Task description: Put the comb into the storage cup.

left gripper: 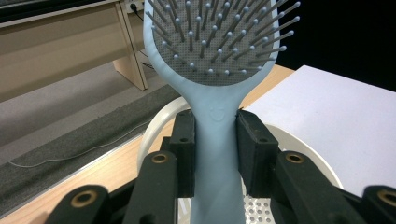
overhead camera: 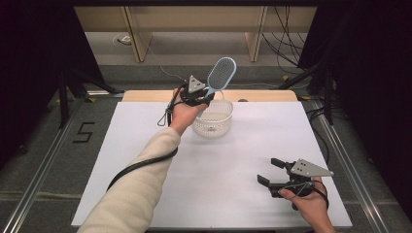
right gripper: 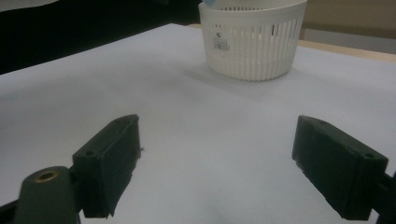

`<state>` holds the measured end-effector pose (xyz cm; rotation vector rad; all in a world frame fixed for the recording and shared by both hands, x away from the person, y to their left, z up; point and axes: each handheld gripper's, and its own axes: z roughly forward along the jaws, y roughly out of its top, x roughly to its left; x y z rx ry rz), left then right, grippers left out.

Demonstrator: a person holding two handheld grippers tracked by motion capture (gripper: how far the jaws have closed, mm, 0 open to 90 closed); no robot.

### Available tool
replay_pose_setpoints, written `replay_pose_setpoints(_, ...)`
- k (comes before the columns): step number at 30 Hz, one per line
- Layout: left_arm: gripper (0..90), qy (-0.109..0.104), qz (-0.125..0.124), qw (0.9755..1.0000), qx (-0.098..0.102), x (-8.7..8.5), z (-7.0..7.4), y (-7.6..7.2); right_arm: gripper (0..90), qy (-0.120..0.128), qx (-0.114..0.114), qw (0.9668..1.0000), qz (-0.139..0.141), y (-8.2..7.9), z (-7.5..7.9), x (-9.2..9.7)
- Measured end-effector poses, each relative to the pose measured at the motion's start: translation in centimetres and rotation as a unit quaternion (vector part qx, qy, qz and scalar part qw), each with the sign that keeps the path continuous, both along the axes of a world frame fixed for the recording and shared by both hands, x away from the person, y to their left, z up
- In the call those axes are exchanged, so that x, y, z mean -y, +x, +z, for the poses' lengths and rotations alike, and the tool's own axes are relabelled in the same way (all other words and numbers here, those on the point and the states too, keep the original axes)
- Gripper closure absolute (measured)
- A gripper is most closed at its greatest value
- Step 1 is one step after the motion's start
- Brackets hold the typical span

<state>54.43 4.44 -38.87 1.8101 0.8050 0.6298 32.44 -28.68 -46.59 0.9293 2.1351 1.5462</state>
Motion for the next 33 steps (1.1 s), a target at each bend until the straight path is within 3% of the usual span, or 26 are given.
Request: replay_pose_setpoints(33, 69.5, 0.010, 0.001, 0.9999, 0.001, 0.31, -0.76, 0.36, 16.3, -0.001, -0.003, 1.0000, 0.003, 0.00, -0.07, -0.05)
